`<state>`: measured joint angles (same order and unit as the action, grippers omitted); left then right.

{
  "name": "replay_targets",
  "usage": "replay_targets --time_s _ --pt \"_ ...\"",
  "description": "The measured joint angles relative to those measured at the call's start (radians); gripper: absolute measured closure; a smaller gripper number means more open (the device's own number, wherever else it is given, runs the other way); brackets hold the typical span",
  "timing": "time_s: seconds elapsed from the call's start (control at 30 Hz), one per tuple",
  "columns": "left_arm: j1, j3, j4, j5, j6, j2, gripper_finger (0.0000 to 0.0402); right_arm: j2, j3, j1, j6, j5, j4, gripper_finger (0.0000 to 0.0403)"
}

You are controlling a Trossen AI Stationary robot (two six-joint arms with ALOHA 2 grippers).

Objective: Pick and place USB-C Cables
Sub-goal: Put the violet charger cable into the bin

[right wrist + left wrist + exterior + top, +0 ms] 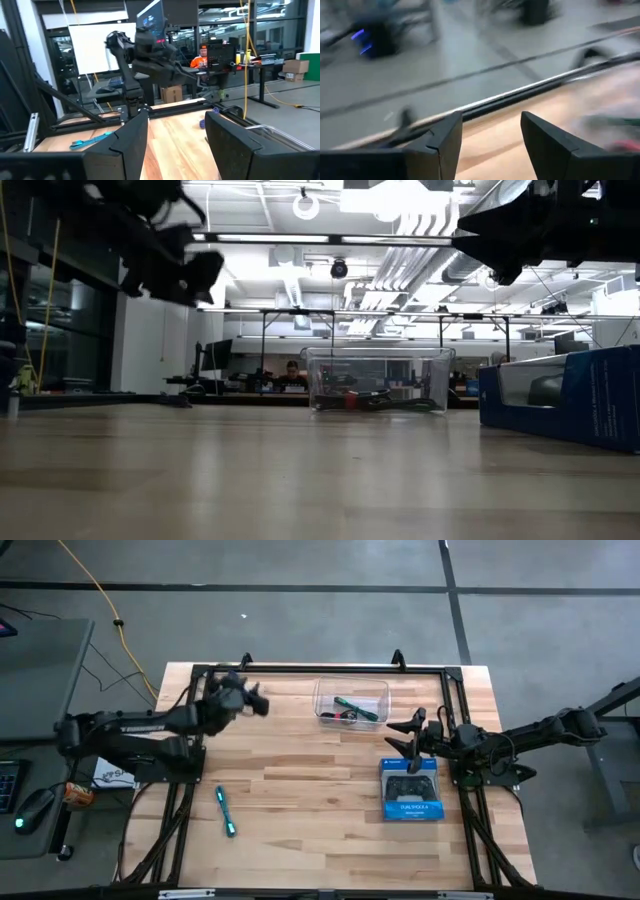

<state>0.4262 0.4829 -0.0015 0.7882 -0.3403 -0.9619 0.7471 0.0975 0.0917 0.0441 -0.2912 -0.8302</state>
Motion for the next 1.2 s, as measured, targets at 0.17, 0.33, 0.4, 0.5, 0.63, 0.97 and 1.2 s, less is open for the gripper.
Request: replay_targets --time_s 0.17,0.33,0.4,0.5,0.63,0.97,1.2 --pt "0.221 0.038 -0.123 -0.065 -0.170 -0.152 0.0243 0.000 0.000 0.000 0.000 -0.015 0.003 0.0213" --pt "0.340 0.039 -0.098 -0.217 -0.275 -0.301 0.0268 0.000 0.000 0.000 0.000 -0.030 0.006 0.0213" --pt "0.356 0.039 -0.091 -0.217 -0.312 -0.349 0.0276 0.000 0.000 0.000 0.000 -0.031 0.011 0.0213" --pt "0.363 0.039 -0.091 -0.211 -0.382 -0.411 0.0285 0.000 0.000 0.000 0.001 -0.031 0.010 0.0213" --pt "0.366 0.039 -0.092 -0.197 -0.462 -0.466 0.0292 0.000 0.000 0.000 0.004 -0.031 0.010 0.0213" --pt "0.367 0.039 -0.086 -0.105 -0.644 -0.521 0.0294 0.000 0.000 0.000 0.009 -0.031 0.010 0.0213" --pt "0.372 0.038 -0.018 -0.106 -0.670 -0.547 0.0294 0.000 0.000 0.000 0.027 -0.031 0.018 0.0213"
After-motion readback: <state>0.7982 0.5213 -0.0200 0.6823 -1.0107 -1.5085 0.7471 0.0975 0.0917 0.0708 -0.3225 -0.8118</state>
